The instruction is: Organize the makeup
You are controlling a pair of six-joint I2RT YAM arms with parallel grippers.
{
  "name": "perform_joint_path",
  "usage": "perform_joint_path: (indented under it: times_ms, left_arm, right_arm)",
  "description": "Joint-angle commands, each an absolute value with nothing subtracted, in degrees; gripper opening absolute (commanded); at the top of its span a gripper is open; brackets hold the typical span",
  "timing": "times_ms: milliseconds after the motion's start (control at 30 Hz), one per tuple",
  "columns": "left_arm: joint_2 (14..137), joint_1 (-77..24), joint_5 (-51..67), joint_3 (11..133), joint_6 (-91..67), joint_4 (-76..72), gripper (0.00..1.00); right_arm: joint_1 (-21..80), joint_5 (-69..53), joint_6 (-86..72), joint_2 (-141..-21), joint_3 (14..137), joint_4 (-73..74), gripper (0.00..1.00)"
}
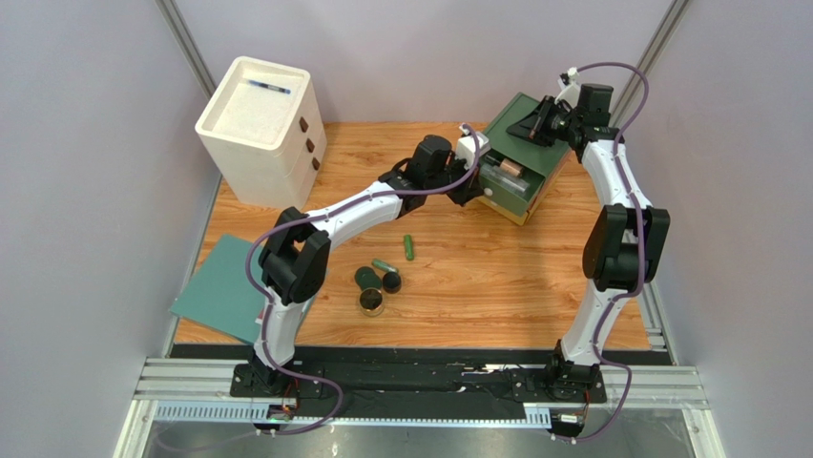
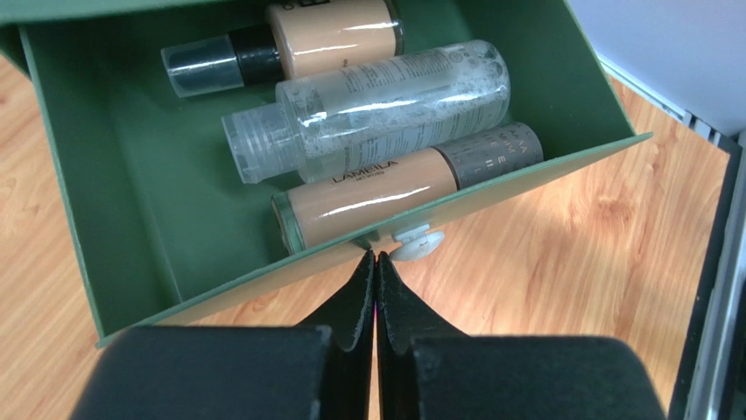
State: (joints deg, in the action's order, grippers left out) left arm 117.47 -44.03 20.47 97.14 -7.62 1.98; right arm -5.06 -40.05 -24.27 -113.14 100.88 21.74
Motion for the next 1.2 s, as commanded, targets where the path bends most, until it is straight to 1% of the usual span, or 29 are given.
perform_joint_path:
  times_ms: [0,233,333,400,467,600,633,667,700,733,767,833,900,933,1000,1067,1100,1133,1167]
  left_arm:
    - [120.75,-44.56,22.76,105.8,-10.63,-4.57,0.0]
    - [132.26,-44.56,24.78,125.83,-12.92,2.1,0.0]
    - [135.52,-44.65,24.79,128.93,-13.97,2.03,0.0]
    - [135.18,-44.65,24.96,128.94,-14.24,1.67,0.0]
    - [132.81,-44.65,25.31,125.96,-13.63,0.97,0.0]
    - [124.91,-44.56,24.61,113.84,-13.27,-5.78,0.0]
    - [121.93,-44.47,24.26,108.95,-13.88,-7.45,0.04]
    - [120.69,-44.3,24.17,106.55,-16.06,-10.78,0.18]
    - [119.54,-43.86,24.34,104.44,-17.91,-12.55,0.36]
    - [118.05,-43.42,24.87,101.11,-20.02,-14.22,0.59]
    - [117.6,-43.07,26.27,99.68,-24.74,-17.11,0.64]
    - [117.6,-41.84,27.5,96.35,-30.29,-21.24,0.71]
    - [118.56,-40.87,28.3,94.06,-39.78,-25.03,0.73]
    - [120.48,-40.0,29.43,93.87,-43.29,-28.88,0.73]
    - [122.95,-39.2,29.97,94.91,-53.49,-31.45,0.74]
    - [126.55,-38.59,29.8,95.97,-61.73,-33.82,0.79]
    - [127.61,-38.5,29.71,96.5,-64.05,-34.97,0.93]
    - [129.62,-38.41,29.79,97.37,-65.9,-36.37,0.99]
    - [130.6,-38.41,29.71,97.9,-68.88,-37.95,0.99]
  right_arm:
    - [-4.22,-37.44,-21.71,-117.34,94.48,39.29,0.05]
    - [-4.22,-38.58,-21.97,-116.98,93.96,39.02,0.05]
    - [-4.22,-38.93,-22.24,-116.98,93.43,38.76,0.05]
    - [-4.22,-39.02,-22.32,-116.98,93.6,38.85,0.05]
    - [-4.22,-39.11,-22.32,-116.72,93.78,38.67,0.05]
    - [-4.31,-39.11,-22.59,-116.81,94.74,38.58,0.05]
    - [-4.22,-39.11,-22.59,-116.89,95.01,38.67,0.05]
    - [-4.22,-39.11,-22.59,-117.16,95.18,38.58,0.05]
    - [-4.22,-39.11,-22.59,-117.16,95.45,38.58,0.05]
    - [-4.22,-39.02,-22.59,-117.25,95.45,38.58,0.05]
    - [-4.22,-38.85,-22.5,-117.59,95.36,38.58,0.05]
    - [-4.22,-38.76,-22.41,-117.95,95.45,38.67,0.05]
    - [-4.22,-38.76,-22.5,-118.39,95.36,38.58,0.05]
    - [-4.22,-38.76,-22.41,-118.48,95.27,38.58,0.05]
    - [-4.22,-38.67,-22.41,-118.74,95.27,38.67,0.05]
    - [-4.22,-38.67,-22.41,-119.0,95.19,38.67,0.05]
    - [-4.31,-38.67,-22.33,-119.0,95.19,38.67,0.05]
    - [-4.31,-38.67,-22.32,-119.09,95.19,38.67,0.05]
    - [-4.31,-38.58,-22.24,-119.18,95.1,38.67,0.05]
